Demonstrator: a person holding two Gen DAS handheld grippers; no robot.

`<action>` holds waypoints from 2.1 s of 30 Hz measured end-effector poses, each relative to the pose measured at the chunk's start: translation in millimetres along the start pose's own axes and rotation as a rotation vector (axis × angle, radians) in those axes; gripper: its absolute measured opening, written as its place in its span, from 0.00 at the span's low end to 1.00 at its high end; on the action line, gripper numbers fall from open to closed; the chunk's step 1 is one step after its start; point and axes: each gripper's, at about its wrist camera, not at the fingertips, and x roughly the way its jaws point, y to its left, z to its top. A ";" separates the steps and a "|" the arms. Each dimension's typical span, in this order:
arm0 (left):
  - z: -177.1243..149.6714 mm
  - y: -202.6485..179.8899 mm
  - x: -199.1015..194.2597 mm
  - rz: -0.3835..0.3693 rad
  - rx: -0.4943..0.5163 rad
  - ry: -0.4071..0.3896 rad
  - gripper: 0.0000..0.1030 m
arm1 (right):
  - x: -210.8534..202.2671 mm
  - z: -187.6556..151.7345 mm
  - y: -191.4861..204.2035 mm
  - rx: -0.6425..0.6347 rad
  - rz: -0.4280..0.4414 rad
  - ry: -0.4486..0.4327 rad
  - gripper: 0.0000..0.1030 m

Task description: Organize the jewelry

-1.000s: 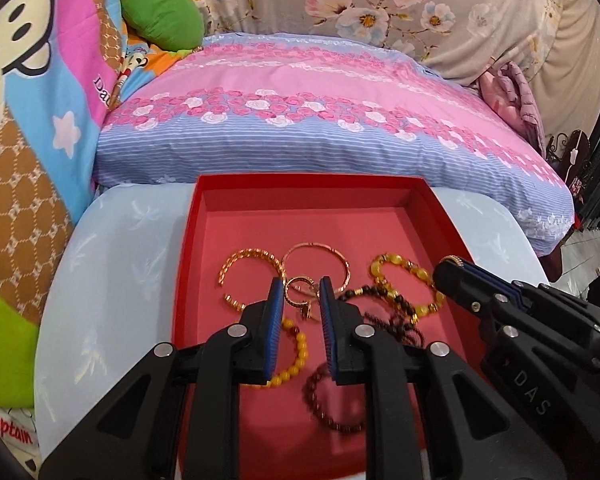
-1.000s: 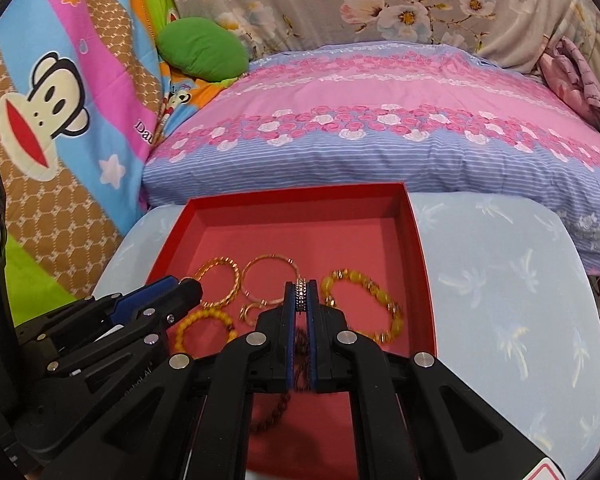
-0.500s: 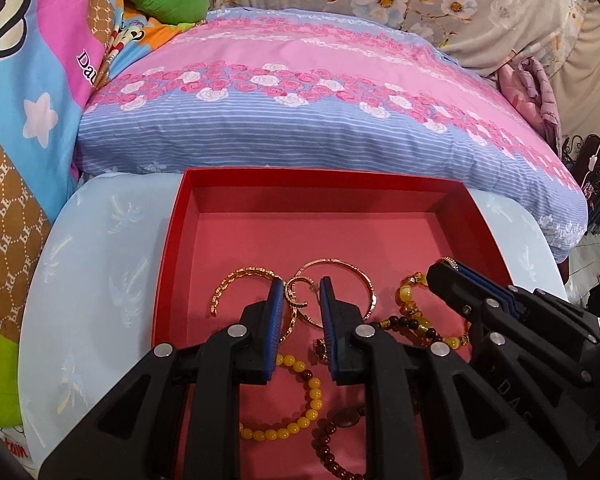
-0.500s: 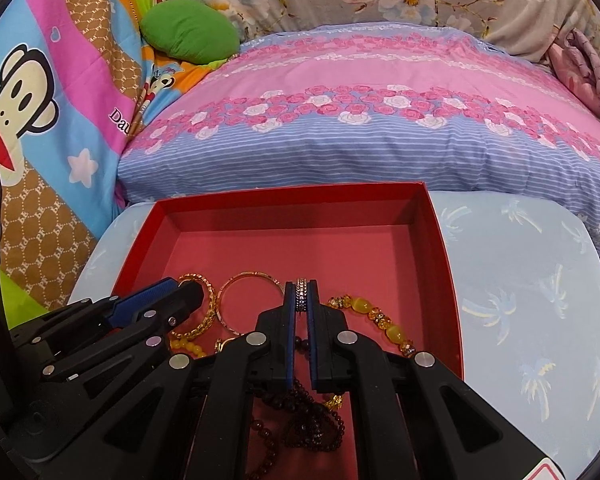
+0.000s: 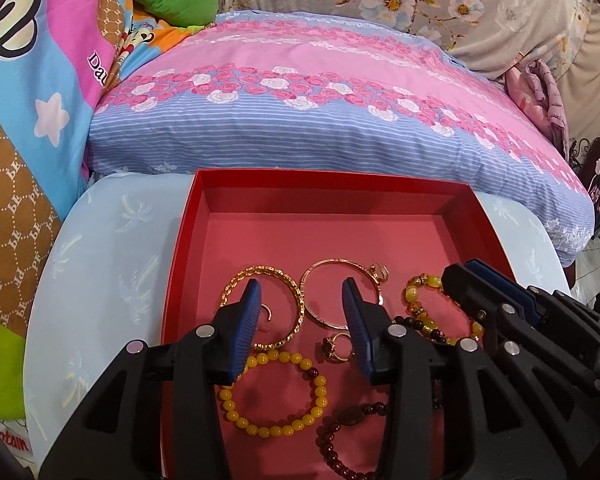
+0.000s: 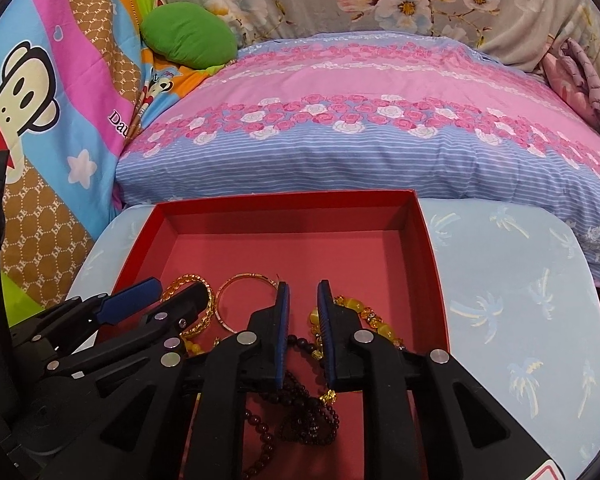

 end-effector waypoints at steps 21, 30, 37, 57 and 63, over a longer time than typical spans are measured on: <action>-21.3 -21.0 -63.8 -0.001 0.026 -0.056 0.39 | -70.0 -21.4 -2.3 0.019 -0.004 -0.052 0.16; -45.2 -30.1 -87.5 -0.006 0.034 -0.059 0.39 | -97.6 -43.7 -3.4 0.025 -0.008 -0.062 0.16; -68.0 -32.3 -101.1 -0.002 0.028 -0.057 0.39 | -114.2 -67.7 -1.9 0.021 -0.008 -0.055 0.16; -124.0 -23.4 -114.8 0.018 -0.010 -0.017 0.41 | -130.2 -125.9 10.8 -0.016 -0.028 -0.018 0.18; -135.3 -22.7 -113.6 0.041 0.001 -0.005 0.41 | -132.1 -135.6 12.9 -0.033 -0.049 -0.015 0.23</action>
